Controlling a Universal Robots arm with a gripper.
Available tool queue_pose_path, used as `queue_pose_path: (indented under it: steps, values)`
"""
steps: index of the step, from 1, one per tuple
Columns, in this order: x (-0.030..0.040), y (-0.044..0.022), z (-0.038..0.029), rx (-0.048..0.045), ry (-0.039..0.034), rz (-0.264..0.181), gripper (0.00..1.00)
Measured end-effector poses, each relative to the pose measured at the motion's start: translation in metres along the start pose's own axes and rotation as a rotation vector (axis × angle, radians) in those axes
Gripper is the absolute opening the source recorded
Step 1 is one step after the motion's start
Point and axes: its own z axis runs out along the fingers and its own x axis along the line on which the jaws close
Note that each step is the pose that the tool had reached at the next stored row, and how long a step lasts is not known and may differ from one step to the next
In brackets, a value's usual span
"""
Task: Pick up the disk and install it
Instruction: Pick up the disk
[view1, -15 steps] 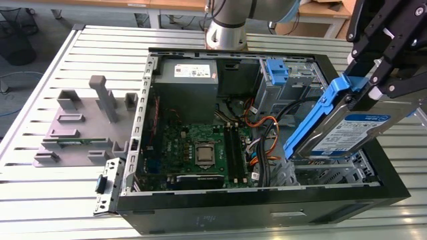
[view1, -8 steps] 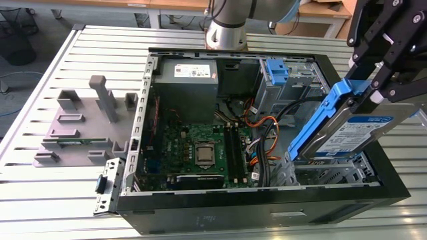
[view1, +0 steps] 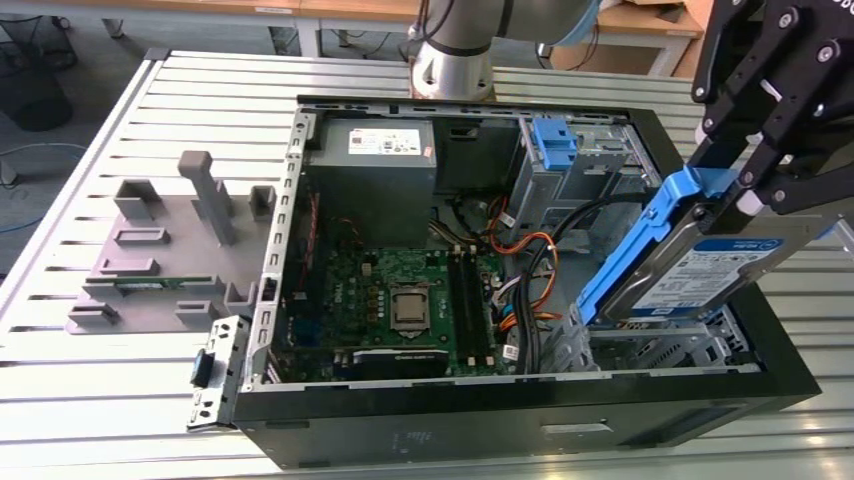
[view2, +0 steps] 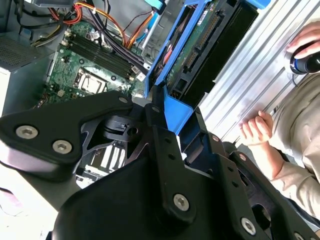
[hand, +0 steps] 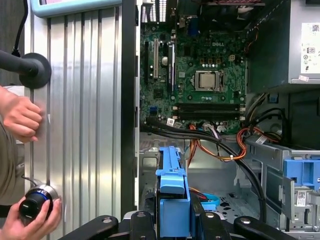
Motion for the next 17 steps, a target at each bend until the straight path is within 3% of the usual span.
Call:
queue_pose_path:
  steps: [5,13,17]
  values:
    - [0.0001,-0.004,0.0018,0.0,0.0001,0.0,0.36]
    - [0.0,-0.0049,0.002,0.0,0.0,0.0,0.36]
    - [0.0001,-0.0091,0.0026,0.0001,-0.0001,0.0,0.36]
